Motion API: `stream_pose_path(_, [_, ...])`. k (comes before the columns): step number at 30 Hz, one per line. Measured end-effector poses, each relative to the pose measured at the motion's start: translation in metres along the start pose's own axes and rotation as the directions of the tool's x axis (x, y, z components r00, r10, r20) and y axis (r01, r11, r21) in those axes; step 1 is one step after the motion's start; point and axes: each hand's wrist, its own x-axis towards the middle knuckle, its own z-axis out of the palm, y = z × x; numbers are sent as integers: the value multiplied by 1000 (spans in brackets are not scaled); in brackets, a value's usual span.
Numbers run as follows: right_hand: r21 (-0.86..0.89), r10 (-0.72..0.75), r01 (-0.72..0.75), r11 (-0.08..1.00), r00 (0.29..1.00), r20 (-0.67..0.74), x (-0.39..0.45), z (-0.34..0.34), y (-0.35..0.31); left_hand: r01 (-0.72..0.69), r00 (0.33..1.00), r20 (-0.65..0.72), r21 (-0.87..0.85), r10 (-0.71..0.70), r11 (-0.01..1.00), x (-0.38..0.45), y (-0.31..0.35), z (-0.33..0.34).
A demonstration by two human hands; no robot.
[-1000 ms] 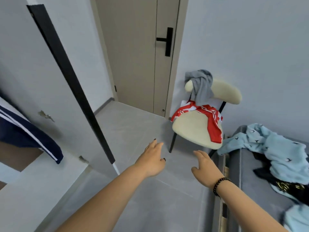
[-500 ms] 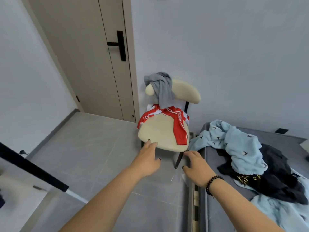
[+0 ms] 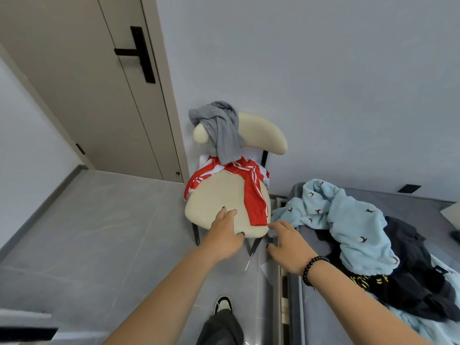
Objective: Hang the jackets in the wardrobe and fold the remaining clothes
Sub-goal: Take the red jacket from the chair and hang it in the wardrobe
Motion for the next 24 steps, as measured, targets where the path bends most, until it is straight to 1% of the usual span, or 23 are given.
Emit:
stream_pose_path(5, [-6,69,-68,998,997,34,86,-25,5,30,1000,-1,8,-30,1000,93,2,-23])
stream_pose_path(9, [-8,93,-93,996,995,41,149,-36,12,32,999,22,26,-32,999,155,3,-37])
stream_pose_path(15, [-19,226,-226,974,973,41,223,-43,23,43,998,48,25,-45,999,222,-1,-66])
stream_pose_path(20, [-44,235,-231,972,966,108,305,-56,29,60,998,19,59,-61,996,281,-5,-94])
stream_pose_path(24, [-74,244,-235,969,957,160,382,-57,33,81,997,-22,48,-80,996,327,-10,-110])
